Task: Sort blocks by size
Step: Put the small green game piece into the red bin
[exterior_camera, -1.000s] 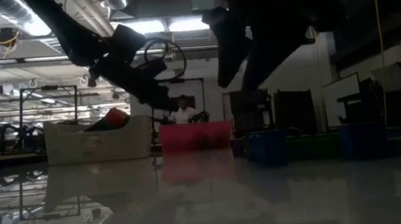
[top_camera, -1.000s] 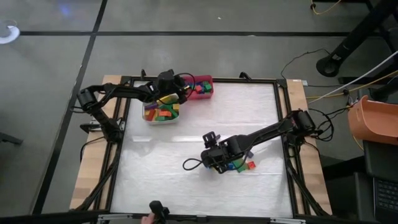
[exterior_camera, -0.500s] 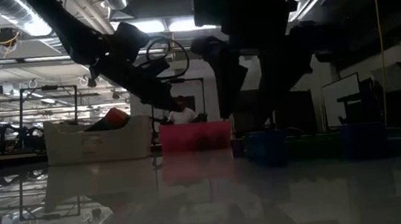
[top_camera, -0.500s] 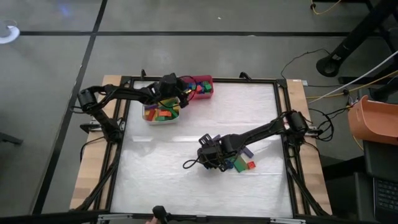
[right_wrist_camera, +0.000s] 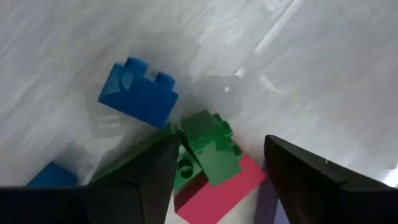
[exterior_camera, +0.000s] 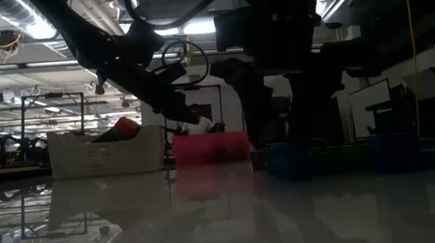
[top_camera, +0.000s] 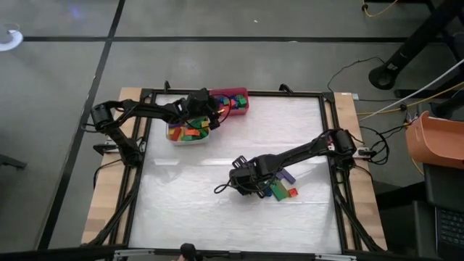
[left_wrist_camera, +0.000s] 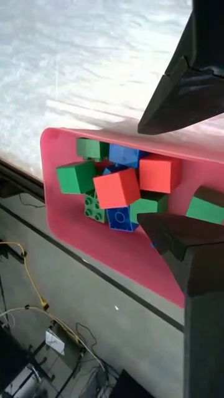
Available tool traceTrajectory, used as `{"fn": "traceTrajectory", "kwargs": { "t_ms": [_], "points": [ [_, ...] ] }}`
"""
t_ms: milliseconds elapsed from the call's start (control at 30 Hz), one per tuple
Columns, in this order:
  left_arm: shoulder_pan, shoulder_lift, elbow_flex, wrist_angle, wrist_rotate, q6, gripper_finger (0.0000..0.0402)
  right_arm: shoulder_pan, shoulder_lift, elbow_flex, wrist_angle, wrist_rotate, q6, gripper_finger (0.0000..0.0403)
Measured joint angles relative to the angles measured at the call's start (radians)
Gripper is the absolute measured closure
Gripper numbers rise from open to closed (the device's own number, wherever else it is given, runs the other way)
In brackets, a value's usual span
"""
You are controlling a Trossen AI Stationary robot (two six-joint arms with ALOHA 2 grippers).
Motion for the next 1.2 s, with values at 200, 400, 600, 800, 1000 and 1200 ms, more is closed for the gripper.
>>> {"fn": "traceTrajectory", "kwargs": {
  "t_ms": [200, 400, 600, 800, 1000, 1200],
  "points": [
    [0.0, -0.001, 0.0, -0.015, 0.0, 0.002, 0.0199, 0.0, 0.006, 0.002, 0.002, -0.002, -0.001, 0.021],
    [0.0, -0.001, 0.0, -0.021, 0.0, 0.006, 0.0199, 0.0, 0.008, 0.001, 0.007, -0.009, -0.001, 0.0301],
    [0.0, -0.001, 0.0, -0.021, 0.0, 0.006, 0.0199, 0.0, 0.008, 0.003, 0.014, -0.006, -0.002, 0.0365],
    [0.0, -0.001, 0.0, -0.03, 0.0, 0.006, 0.0199, 0.0, 0.014, -0.004, 0.024, -0.001, -0.002, 0.0387],
    [0.0, -0.001, 0.0, -0.052, 0.0, 0.006, 0.0199, 0.0, 0.012, -0.002, 0.037, 0.022, -0.001, 0.0388],
    [0.0, -0.001, 0.0, -0.051, 0.0, 0.006, 0.0199, 0.0, 0.012, -0.002, 0.04, 0.022, 0.003, 0.0388]
  ]
}}
